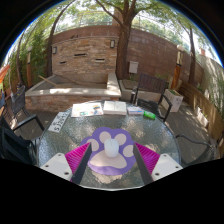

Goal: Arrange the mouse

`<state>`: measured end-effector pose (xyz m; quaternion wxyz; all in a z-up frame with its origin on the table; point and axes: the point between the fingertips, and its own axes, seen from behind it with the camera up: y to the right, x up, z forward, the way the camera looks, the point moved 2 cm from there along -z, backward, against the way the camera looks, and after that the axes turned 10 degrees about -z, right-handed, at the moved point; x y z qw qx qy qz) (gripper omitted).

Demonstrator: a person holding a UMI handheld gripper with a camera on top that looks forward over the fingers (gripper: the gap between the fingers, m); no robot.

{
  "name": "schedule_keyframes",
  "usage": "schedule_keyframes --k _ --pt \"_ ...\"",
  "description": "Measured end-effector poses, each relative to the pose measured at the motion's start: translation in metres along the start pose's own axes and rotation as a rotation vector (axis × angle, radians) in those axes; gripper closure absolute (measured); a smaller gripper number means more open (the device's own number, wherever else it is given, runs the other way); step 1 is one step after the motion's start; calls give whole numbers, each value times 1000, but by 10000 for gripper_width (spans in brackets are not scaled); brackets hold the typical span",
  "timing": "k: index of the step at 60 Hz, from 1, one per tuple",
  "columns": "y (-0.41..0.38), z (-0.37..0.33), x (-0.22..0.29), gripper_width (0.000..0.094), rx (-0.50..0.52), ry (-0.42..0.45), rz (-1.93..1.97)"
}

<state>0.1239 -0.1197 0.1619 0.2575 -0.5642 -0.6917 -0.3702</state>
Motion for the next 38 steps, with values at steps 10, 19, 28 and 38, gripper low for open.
schedule_keyframes --k 10,19,28,38 --pt "-12 -89 -1 86 -7 17 11" --pt "-26 -149 -16 88 8 33 28" --pt "-34 -182 -36 89 13 26 21" --pt "-39 -200 -43 88 4 30 6"
